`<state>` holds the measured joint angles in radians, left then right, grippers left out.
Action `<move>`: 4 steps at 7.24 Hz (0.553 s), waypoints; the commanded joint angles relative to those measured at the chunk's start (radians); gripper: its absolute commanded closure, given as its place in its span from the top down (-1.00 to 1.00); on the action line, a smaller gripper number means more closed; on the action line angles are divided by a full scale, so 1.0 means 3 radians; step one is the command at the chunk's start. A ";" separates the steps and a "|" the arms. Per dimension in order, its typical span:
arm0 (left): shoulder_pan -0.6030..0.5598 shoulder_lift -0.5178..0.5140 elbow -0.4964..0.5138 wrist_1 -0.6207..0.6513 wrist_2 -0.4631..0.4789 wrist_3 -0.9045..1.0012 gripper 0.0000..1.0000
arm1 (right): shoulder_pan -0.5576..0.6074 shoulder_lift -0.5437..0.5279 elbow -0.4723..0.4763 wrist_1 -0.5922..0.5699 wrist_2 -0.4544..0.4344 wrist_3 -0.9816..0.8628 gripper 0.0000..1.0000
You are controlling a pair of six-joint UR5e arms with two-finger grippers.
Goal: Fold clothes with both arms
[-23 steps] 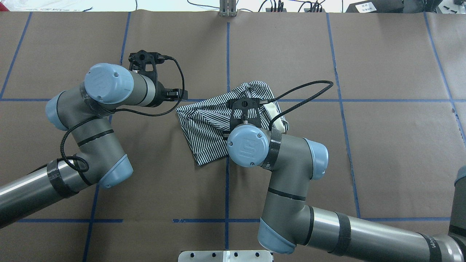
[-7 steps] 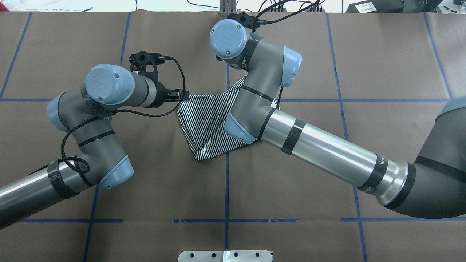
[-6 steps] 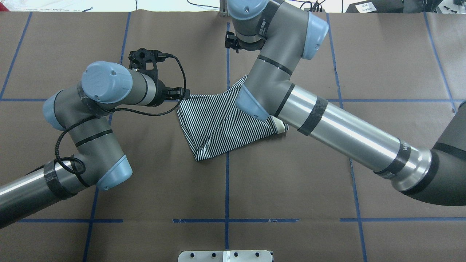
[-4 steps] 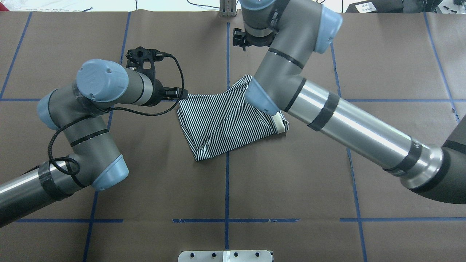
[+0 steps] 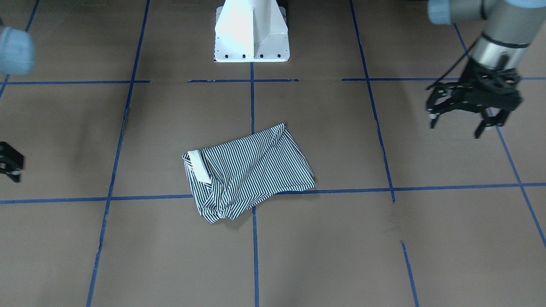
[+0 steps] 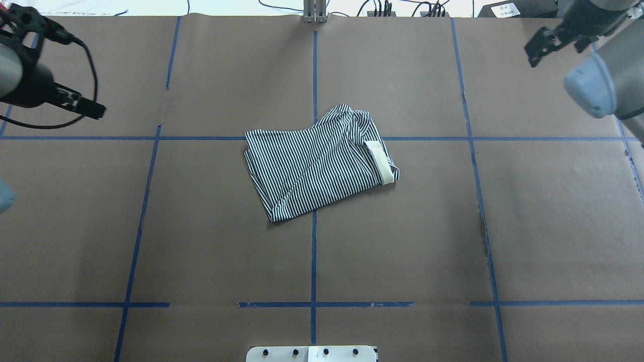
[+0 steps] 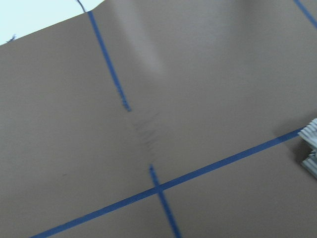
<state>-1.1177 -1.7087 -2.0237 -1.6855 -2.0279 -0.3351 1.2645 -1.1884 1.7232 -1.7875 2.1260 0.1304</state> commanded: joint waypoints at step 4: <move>-0.1563 0.0501 0.1118 0.0075 -0.0767 0.1423 1.00 | 0.1004 -0.1330 -0.0125 0.0165 0.0312 -0.0967 1.00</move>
<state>-1.4599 -1.5597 -1.8046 -1.6785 -2.2456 -0.0864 1.5066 -1.5277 1.6983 -1.7536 2.2132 -0.1524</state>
